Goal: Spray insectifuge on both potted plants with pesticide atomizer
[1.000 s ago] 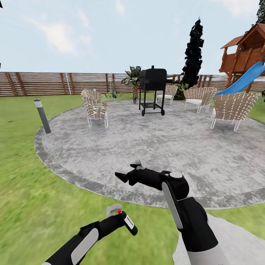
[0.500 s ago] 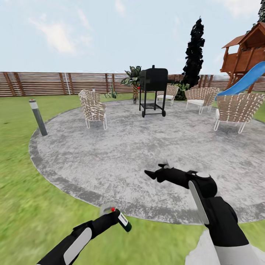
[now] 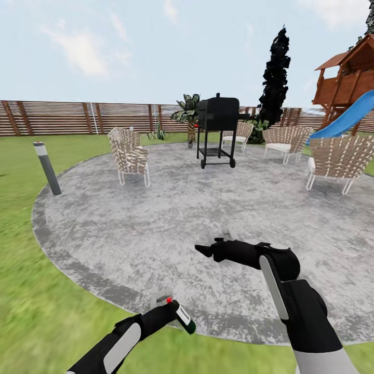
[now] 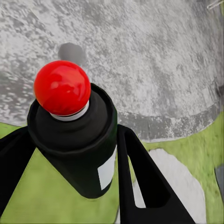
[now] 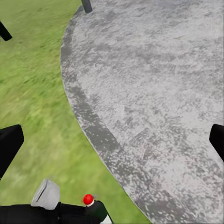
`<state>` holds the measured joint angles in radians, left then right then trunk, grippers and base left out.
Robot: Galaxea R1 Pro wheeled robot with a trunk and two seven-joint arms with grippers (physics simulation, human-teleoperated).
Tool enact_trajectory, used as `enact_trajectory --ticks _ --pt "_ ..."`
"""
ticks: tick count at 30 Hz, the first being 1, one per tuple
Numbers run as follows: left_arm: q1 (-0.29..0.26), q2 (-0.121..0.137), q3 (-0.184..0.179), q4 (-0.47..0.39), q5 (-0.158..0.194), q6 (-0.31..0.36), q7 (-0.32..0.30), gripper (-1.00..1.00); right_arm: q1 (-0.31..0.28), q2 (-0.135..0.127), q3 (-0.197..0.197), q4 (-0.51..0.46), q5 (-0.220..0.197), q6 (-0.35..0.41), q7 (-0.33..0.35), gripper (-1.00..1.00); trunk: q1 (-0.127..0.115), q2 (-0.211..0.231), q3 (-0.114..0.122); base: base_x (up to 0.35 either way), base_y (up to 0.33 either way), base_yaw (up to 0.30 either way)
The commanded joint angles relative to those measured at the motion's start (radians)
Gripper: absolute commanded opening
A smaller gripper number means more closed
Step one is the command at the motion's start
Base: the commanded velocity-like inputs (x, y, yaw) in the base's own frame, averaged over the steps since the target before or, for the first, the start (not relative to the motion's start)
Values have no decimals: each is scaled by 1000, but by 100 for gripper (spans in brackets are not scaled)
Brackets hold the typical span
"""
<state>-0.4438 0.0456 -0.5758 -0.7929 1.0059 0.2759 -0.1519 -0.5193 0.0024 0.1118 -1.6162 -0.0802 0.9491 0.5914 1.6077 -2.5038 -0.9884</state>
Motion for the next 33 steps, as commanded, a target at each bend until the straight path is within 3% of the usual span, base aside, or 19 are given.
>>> enact_trajectory --ticks 1,17,33 --pt "-1 1 -3 0 8 4 -4 -100 -1 1 -1 -1 -8 9 -3 100 0 0 -1 332 0 0" --pt "-1 2 -4 0 8 3 -7 -100 -1 -4 -6 0 -7 1 -3 100 0 0 -1 332 -63 186" --pt "-1 0 -4 0 7 3 1 -100 -1 -5 -3 0 -7 0 -2 100 0 0 -11 332 -120 18"
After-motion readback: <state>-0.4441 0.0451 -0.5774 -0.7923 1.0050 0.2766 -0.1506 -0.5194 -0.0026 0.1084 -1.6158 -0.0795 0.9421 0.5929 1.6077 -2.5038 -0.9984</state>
